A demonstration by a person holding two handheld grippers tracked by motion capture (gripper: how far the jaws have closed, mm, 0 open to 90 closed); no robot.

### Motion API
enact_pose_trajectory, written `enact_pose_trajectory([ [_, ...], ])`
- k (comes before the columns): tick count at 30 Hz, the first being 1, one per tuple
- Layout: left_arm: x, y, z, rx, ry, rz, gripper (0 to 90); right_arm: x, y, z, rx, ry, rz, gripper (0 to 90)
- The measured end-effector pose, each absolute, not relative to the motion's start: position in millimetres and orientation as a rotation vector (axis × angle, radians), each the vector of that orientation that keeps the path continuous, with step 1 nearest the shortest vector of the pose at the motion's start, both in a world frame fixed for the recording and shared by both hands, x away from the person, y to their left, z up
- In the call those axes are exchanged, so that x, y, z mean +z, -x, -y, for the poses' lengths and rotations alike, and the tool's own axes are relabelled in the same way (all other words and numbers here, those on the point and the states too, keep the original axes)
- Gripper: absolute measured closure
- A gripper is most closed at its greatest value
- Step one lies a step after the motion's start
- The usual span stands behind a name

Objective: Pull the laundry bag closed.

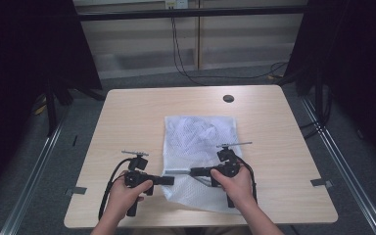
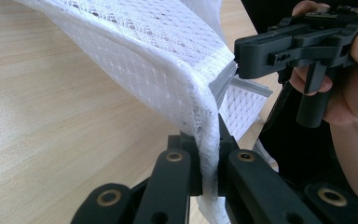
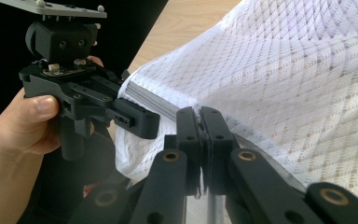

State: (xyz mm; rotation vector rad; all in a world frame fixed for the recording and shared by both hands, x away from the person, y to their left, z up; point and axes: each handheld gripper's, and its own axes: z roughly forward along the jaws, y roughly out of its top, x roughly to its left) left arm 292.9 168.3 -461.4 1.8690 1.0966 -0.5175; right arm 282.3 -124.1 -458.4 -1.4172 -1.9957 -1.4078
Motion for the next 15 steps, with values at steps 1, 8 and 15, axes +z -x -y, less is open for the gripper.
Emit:
enact_pose_trajectory([
  [1, -461.2, -292.8, -168.3, -0.516, -1.871, -1.097, 88.9, -458.4, -282.1, 124.2, -1.404, 1.416, 1.995, 87.4],
  [8, -461.6, -292.9, -168.6, -0.518, -1.875, -1.101, 89.0, -460.7, -281.3, 127.4, -1.393, 1.424, 1.985, 87.3],
  [15, -461.8, -293.7, -168.8, -0.514, -1.879, -1.097, 89.0, -460.8, -281.2, 128.5, -1.392, 1.42, 1.982, 87.3],
])
